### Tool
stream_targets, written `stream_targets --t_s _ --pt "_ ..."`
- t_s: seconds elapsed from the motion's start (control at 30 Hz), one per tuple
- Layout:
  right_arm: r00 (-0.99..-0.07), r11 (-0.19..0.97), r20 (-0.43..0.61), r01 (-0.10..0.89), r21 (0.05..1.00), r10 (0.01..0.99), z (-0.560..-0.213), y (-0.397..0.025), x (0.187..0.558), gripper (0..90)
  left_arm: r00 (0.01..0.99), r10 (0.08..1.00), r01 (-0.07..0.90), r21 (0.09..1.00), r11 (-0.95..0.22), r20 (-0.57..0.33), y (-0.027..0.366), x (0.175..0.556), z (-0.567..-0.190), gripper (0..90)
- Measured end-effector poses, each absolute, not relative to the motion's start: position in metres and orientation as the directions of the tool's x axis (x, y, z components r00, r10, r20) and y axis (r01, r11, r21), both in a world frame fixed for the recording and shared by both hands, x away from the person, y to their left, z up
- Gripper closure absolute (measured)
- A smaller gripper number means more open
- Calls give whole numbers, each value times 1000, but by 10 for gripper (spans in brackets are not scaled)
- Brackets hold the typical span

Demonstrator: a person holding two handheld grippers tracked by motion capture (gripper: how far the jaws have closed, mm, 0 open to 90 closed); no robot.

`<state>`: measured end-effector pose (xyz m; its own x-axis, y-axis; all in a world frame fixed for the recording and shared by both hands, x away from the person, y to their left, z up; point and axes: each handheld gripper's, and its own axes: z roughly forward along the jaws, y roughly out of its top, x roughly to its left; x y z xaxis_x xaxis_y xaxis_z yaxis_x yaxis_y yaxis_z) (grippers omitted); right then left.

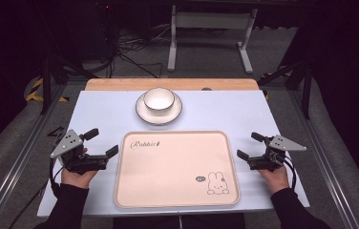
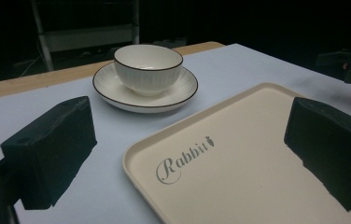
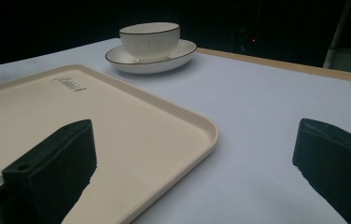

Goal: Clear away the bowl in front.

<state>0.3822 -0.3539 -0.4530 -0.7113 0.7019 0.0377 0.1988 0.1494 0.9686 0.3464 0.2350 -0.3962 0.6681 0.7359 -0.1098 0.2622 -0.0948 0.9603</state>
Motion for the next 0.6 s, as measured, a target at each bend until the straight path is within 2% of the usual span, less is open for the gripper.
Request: stream_targets --t_s 0.6 --pt "-711 151 37 199 968 702 -453 -354 382 2 654 751 235 968 -89 -90 232 352 -376 31"
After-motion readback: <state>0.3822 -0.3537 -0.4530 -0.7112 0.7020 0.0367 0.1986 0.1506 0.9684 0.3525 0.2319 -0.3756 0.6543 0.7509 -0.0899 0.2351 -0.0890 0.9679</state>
